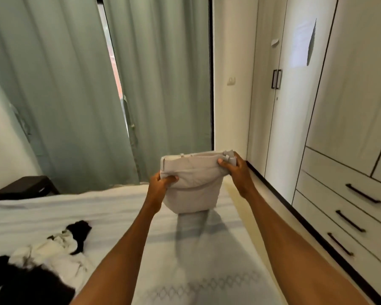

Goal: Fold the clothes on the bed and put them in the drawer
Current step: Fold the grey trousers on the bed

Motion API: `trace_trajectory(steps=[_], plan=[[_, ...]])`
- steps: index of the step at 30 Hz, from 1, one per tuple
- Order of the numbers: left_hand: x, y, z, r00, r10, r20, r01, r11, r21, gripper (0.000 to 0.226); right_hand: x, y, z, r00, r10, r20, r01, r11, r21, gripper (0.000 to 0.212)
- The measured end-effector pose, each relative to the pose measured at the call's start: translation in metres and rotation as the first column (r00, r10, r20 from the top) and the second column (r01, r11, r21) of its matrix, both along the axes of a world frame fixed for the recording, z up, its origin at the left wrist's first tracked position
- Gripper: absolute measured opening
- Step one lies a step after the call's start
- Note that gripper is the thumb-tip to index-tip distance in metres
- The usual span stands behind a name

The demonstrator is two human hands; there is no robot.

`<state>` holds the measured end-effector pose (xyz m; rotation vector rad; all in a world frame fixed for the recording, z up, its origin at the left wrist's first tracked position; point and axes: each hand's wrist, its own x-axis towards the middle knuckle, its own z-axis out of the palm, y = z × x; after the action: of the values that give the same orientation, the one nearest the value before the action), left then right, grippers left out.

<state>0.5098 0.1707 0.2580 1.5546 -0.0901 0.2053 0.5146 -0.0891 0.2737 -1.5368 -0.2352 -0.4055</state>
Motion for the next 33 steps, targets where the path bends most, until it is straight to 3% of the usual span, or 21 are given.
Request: trace_trajectory(steps=[4,9,12,16,18,20,22,26,29,31,33], plan=[[-0.092,-0.002,-0.126,0.999,-0.031,-0.035,0.032,0.999,0.021,0.042,-0.093,-0.004,-0.142,0.998,-0.016,-0.066,0.014,0.999,-0.032,0.026],[-0.207,0.01,-0.239,0.993,-0.08,-0.083,0.088,0.99,0.109,0.058,-0.213,0.0,-0.253,0.993,-0.062,-0.096,0.052,0.993,-0.102,0.026],[-0.265,0.018,-0.284,0.996,-0.067,-0.06,0.082,0.954,0.288,0.037,-0.274,0.006,-0.307,0.981,-0.111,-0.159,0.077,0.975,-0.206,0.03],[-0.334,0.039,-0.336,0.991,-0.131,0.005,0.108,0.84,0.531,0.02,-0.368,0.006,-0.36,0.961,-0.185,-0.204,0.081,0.899,-0.431,0.019],[-0.349,0.057,-0.374,0.979,-0.178,0.101,0.062,0.727,0.684,0.029,-0.405,0.003,-0.383,0.971,-0.186,-0.152,0.072,0.828,-0.557,0.015],[-0.367,0.069,-0.4,0.967,-0.221,0.129,0.033,0.605,0.795,0.039,-0.432,0.0,-0.407,0.978,-0.183,-0.098,0.077,0.759,-0.647,0.033],[-0.397,0.073,-0.412,0.948,-0.264,0.179,-0.017,0.521,0.853,0.041,-0.461,0.002,-0.429,0.978,-0.175,-0.116,0.035,0.683,-0.73,0.055],[-0.436,0.081,-0.432,0.914,-0.359,0.186,-0.02,0.419,0.908,0.045,-0.499,0.014,-0.449,0.979,-0.184,-0.085,0.058,0.656,-0.753,0.044],[-0.444,0.088,-0.448,0.926,-0.337,0.167,0.02,0.487,0.873,0.042,-0.5,0.012,-0.452,0.984,-0.149,-0.097,0.034,0.692,-0.721,0.043],[-0.452,0.087,-0.445,0.965,-0.22,0.143,0.031,0.636,0.771,0.031,-0.503,0.011,-0.452,0.968,-0.184,-0.171,0.045,0.797,-0.602,0.036],[-0.459,0.078,-0.427,0.998,-0.033,0.062,-0.012,0.788,0.615,0.02,-0.503,0.016,-0.437,0.913,-0.248,-0.324,0.116,0.919,-0.377,0.033]])
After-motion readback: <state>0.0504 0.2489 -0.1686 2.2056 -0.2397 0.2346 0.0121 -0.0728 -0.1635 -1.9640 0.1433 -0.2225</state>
